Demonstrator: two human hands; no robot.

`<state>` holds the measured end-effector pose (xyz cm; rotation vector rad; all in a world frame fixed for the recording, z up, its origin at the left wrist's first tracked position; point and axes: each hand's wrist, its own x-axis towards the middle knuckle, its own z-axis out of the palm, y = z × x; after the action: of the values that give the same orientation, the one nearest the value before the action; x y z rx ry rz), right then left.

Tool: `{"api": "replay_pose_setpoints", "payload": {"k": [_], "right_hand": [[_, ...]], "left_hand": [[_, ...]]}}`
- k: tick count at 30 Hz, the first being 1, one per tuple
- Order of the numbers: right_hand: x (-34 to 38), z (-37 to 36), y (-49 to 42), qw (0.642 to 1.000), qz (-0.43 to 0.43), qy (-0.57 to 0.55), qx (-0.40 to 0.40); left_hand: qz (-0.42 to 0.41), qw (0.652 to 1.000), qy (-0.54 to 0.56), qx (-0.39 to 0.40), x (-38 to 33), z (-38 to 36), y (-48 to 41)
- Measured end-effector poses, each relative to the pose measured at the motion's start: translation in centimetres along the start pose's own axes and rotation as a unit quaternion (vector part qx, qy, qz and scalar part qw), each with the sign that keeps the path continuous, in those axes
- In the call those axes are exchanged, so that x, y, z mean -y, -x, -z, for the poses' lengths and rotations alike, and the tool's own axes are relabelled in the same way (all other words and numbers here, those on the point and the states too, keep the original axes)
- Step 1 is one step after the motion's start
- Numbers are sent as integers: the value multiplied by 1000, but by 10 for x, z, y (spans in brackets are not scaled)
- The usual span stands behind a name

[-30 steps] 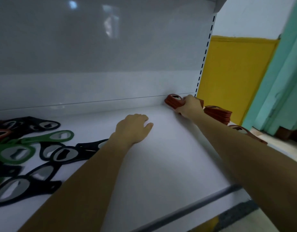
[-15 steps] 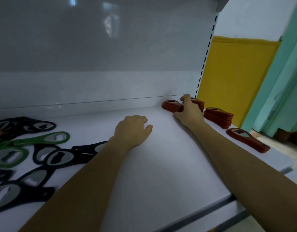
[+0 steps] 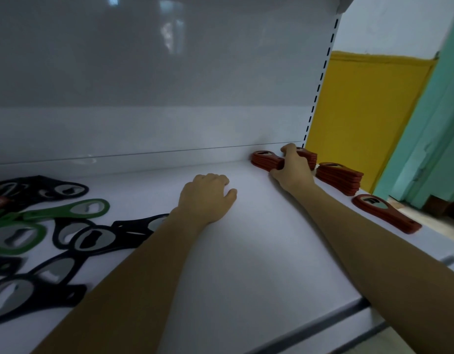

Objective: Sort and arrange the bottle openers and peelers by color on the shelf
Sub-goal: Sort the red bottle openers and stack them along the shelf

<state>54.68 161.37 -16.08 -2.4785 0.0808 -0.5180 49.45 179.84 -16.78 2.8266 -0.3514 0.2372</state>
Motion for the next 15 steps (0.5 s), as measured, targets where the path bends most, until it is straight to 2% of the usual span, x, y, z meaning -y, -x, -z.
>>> {"api": "replay_pose_setpoints", "payload": {"k": [8, 15], "right_hand": [[-1, -1, -2, 999, -32, -40, 5], [3, -5, -6, 1000, -14, -2, -8]], "left_hand": [[-2, 1000, -5, -1, 0, -1, 0], [-4, 1000, -7, -1, 0, -1, 1]]}}
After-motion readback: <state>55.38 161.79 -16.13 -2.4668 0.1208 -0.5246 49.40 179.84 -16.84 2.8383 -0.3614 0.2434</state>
